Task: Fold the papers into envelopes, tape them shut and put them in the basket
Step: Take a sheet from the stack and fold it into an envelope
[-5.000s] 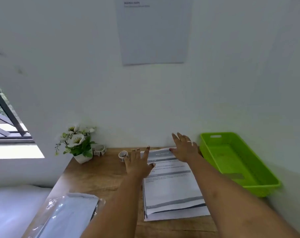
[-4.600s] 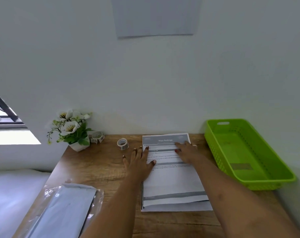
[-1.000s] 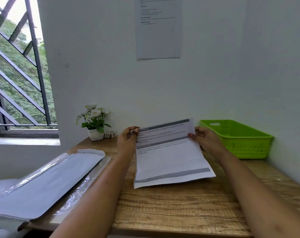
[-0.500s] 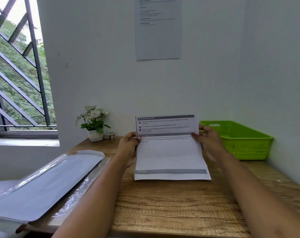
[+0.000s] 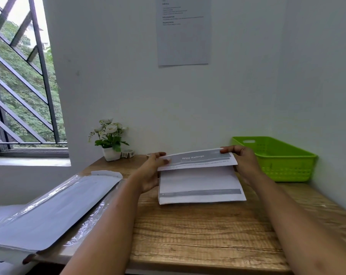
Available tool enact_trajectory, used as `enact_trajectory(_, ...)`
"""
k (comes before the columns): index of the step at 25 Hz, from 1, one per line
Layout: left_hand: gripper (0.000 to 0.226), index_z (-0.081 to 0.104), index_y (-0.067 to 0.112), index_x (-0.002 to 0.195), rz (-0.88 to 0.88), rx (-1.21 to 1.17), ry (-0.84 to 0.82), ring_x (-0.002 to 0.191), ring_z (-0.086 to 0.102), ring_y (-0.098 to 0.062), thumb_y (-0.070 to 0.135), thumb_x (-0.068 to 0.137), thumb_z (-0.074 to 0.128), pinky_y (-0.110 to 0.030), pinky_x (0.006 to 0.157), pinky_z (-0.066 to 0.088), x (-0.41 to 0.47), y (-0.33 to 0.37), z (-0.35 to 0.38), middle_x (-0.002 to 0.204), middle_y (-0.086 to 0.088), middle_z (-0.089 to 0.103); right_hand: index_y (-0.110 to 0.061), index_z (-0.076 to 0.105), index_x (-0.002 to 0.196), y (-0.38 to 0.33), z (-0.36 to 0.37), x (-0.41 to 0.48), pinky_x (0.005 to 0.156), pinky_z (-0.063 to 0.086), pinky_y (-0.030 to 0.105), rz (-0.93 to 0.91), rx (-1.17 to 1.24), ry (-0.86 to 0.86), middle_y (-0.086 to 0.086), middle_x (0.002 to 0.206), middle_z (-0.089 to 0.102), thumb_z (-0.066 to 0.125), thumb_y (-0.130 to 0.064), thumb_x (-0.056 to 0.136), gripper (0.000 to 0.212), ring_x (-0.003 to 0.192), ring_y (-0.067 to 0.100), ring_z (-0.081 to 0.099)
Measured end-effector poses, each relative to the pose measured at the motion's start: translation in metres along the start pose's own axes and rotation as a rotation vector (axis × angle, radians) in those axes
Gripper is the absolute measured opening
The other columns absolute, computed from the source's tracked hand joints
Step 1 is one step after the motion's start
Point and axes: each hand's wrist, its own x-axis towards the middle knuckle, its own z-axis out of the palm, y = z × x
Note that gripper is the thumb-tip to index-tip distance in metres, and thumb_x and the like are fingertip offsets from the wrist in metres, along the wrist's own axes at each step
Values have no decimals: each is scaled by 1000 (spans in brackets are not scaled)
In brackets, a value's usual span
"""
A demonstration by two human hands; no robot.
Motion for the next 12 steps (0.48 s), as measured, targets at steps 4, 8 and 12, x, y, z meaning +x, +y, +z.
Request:
enact_trajectory(4,74,24,25,135,58,116,90,95,60,-27,-13,82,59,-43,75,56,5,-4,-1,109,-10,58,-13,70,83,-5,1,-4,50,52,26,47,-49,-17,9,91,67,52,7,88,27,72,21,63)
enact_trajectory(8,56,36,10,131,95,10,125,88,63,-21,-15,85,54,-30,64,60,8,-3,-2,111,-11,62,-29,61,120,-12,0,0,63,58,39,194,182,-74,2,96,67,41,-5,95,39,68,12,67)
enact_trajectory(12,48,47,6,125,120,-23,137,92,62,-21,-18,84,52,-24,60,59,8,-4,-1,122,-12,57,-19,57,124,-12,-3,-2,70,61,42,268,171,-243,7,104,68,57,-11,92,33,86,26,68)
